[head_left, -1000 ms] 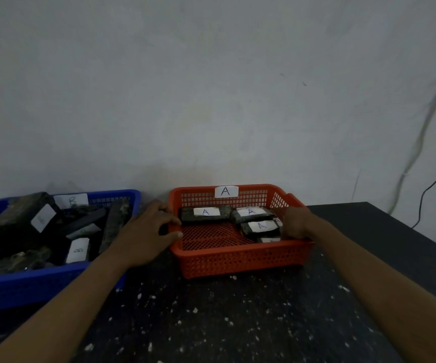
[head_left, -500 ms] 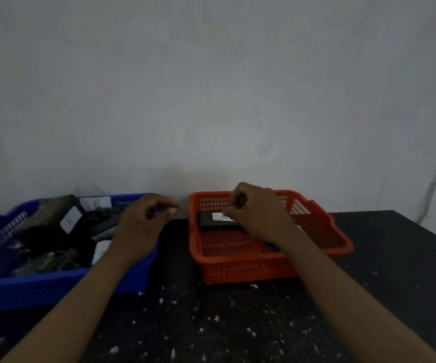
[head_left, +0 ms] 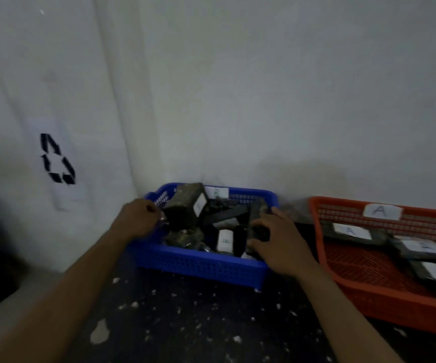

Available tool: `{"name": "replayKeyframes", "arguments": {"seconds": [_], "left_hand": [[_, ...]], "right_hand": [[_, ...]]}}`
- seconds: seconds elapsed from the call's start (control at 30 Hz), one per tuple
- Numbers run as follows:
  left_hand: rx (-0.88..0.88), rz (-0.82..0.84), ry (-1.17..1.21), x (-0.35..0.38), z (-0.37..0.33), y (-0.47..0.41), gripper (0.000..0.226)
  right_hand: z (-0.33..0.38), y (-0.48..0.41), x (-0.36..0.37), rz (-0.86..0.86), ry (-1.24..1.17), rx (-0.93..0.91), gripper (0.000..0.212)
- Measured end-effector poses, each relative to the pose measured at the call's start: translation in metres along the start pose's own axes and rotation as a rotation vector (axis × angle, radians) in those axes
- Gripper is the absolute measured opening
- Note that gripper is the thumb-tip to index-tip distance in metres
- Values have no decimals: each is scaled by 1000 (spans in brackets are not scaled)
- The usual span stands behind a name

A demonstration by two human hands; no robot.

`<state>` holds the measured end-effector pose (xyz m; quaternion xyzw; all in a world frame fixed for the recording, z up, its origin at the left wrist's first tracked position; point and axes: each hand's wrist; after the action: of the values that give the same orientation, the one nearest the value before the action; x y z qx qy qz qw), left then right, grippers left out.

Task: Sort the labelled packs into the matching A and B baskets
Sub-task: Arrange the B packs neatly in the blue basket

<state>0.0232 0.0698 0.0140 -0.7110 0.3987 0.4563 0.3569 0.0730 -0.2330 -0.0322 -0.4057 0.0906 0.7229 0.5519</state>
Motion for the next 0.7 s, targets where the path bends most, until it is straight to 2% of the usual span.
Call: {"name": "replayKeyframes", "arguments": {"seconds": [0.07, 0.17, 0.23, 0.3, 0.37, 0.47, 0.57, 0.7], "left_hand": [[18, 230, -62, 3, -1, -9, 29], [29, 505, 249, 8, -16, -16, 35], [85, 602, 275, 14, -20, -17, 49], [168, 573, 141, 21, -18, -17, 62], [200, 519, 116, 25, -13, -18, 66], [194, 448, 354, 25, -8, -19, 54], [46, 261, 662, 23, -2, -23, 31], [86, 155, 824, 20, 0, -19, 12]], "right_hand": [[-5, 0, 3, -18, -37, 4, 44], [-7, 2, 4, -26, -86, 12, 47], [-8, 3, 4, -26, -91, 12, 49], [-8, 3, 3, -22, -93, 9, 49], [-6, 3, 2, -14, -85, 9, 50], [-5, 4, 1, -21, -76, 9, 50], [-5, 4, 0, -22, -71, 11, 51], [-3, 4, -1, -14, -55, 12, 52]]}}
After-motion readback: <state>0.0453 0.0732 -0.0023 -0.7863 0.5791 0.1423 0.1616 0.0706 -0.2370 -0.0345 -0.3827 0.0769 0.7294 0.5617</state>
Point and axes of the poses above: each hand's wrist, its own y-axis away from the middle knuckle, its own x-axis out of the palm, z = x × y, and after that the axes turned 8 degrees about -y, right-handed
